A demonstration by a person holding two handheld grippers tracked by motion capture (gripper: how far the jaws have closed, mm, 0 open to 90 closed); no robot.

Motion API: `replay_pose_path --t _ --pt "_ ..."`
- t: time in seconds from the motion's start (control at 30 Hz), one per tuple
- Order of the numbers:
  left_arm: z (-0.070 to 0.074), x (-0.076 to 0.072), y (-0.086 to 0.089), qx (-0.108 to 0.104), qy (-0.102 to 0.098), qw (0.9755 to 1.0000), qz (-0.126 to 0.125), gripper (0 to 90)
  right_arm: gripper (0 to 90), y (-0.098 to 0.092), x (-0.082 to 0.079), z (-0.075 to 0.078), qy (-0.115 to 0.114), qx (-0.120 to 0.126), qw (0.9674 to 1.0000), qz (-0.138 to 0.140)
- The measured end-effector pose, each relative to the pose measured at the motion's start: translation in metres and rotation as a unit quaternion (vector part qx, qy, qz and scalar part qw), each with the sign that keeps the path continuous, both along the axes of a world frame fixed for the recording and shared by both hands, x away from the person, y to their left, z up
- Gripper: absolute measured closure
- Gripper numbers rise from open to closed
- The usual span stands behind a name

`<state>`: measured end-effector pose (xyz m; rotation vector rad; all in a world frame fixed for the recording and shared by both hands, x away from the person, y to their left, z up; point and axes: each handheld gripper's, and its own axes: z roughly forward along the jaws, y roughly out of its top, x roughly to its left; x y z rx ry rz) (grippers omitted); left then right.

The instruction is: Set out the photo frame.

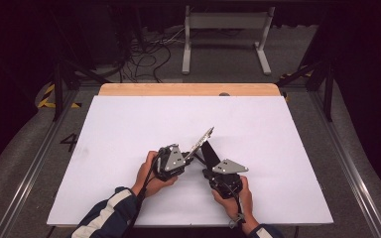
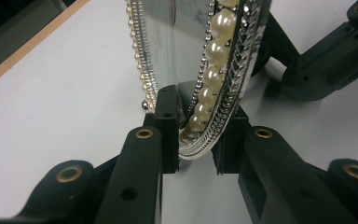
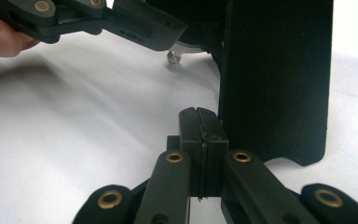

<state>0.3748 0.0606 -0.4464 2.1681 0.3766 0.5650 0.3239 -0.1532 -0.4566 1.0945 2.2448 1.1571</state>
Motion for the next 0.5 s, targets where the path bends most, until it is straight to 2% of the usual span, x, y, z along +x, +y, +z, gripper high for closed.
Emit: replay_pose_path --t 0.33,0.5 --pt "-0.0009 -0.0077 -0.0006 -0.005 0.006 0.9999 0.012 73.5 90.0 -0.0047 0.0032 0.002 0.008 -0.01 0.9995 0.03" --pt "-0.0022 -0.0061 -0.0003 -0.022 0.02 0.9995 0.005 69.6 90.0 -0.0079 0.0046 0.0027 0.01 -0.014 0.9993 0.031"
